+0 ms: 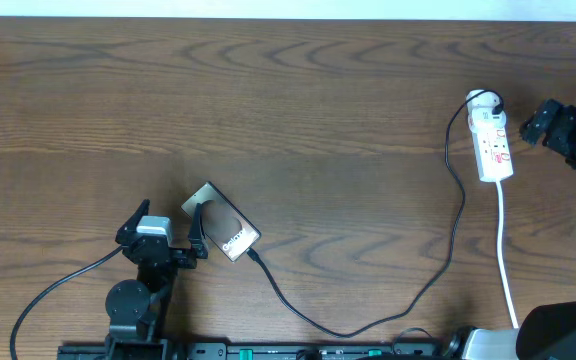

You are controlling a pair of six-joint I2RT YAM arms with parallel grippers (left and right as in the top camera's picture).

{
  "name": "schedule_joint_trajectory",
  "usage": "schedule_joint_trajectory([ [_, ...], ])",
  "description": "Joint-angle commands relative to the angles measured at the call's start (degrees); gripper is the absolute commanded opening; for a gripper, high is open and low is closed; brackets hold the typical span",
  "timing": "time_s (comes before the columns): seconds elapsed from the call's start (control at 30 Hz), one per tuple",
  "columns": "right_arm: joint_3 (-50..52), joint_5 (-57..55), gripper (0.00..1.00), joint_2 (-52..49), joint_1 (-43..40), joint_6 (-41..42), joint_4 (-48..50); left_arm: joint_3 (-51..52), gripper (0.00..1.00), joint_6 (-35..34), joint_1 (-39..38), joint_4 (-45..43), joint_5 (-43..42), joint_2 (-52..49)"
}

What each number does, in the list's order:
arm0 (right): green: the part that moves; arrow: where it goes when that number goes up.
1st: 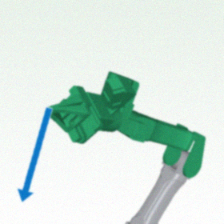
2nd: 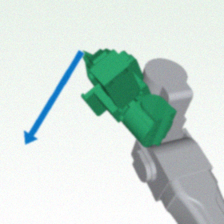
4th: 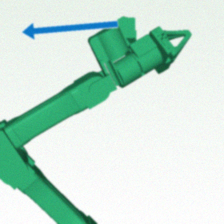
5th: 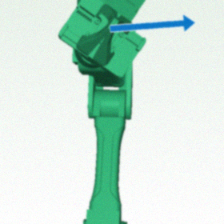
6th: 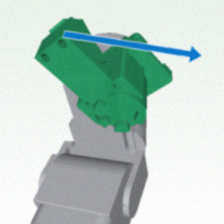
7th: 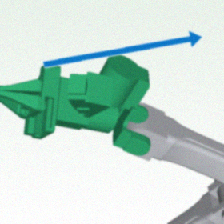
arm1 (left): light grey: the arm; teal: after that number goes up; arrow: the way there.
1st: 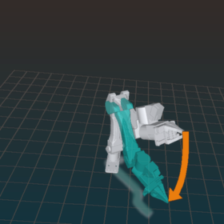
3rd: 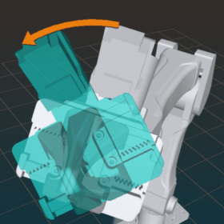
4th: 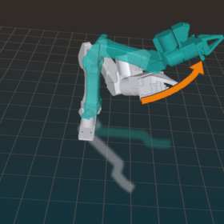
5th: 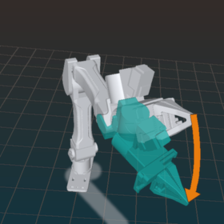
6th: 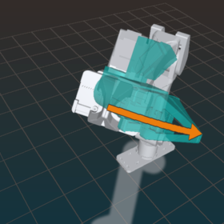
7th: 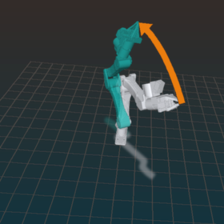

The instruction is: Plug charger to phone and switch on socket

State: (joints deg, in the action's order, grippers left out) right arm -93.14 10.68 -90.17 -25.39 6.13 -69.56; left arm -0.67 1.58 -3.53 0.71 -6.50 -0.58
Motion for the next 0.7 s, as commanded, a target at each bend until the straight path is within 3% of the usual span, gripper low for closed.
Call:
schedule_joint_trajectory([
  [0.0, 0.0, 0.2, 0.99, 0.2, 0.3, 0.7, -0.1, 0.4, 0.9, 0.8, 0.0, 2.7, -1.8, 0.3],
  [0.47, 0.3, -1.1, 0.99, 0.9, 0.9, 0.4, 3.1, 0.4, 0.9, 0.8, 0.0, 2.7, -1.8, 0.3],
  [0.67, 9.9, 3.7, 0.99, 5.9, 6.7, 1.6, 19.7, 0.4, 0.9, 0.8, 0.0, 2.7, -1.8, 0.3],
])
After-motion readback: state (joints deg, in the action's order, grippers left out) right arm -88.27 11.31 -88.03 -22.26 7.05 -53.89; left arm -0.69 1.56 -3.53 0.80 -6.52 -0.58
